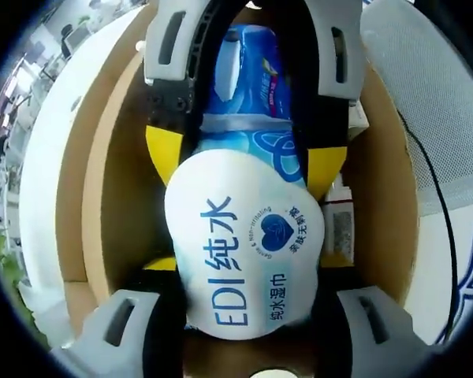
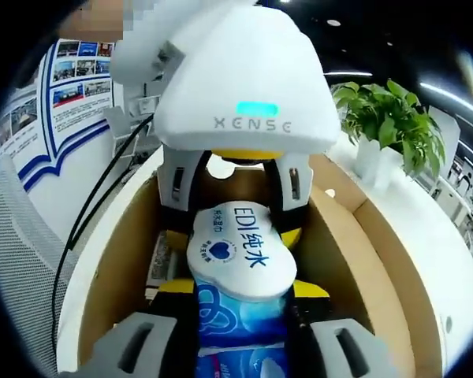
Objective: Operate the shoe box by opening the lid, removing the specified soft item, and placing it in the target area until the item is outside and the box remains undamaged.
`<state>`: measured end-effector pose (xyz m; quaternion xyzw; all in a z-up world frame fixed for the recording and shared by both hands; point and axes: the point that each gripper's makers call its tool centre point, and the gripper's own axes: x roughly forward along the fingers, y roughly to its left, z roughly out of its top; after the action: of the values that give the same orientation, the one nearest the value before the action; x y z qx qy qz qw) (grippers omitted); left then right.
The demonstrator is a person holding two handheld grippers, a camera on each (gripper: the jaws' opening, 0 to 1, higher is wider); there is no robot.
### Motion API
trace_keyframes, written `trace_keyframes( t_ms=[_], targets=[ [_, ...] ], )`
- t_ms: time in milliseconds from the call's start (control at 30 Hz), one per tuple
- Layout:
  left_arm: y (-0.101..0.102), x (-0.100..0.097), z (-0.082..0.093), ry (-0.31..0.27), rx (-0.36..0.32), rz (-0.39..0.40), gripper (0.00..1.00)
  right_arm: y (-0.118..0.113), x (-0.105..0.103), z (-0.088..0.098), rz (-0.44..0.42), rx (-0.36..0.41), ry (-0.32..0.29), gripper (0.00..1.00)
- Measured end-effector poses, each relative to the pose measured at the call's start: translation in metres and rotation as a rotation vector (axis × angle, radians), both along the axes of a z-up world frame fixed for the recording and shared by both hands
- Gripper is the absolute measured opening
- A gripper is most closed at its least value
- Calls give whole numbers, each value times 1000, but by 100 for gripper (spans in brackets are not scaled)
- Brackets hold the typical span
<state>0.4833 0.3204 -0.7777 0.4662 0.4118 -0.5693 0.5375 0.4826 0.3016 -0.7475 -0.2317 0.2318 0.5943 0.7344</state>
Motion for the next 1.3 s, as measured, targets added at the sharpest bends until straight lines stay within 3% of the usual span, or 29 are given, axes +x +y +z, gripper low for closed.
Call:
trace_keyframes(
  t_ms=[100,1300],
  targets=[
    [0,1,-1,-6,2,-4,64,0,1,4,-3,4,-3,36],
    [-17,-12,57,-44,10,-7,64,-13,-5,64,22,46,-55,36]
  ],
)
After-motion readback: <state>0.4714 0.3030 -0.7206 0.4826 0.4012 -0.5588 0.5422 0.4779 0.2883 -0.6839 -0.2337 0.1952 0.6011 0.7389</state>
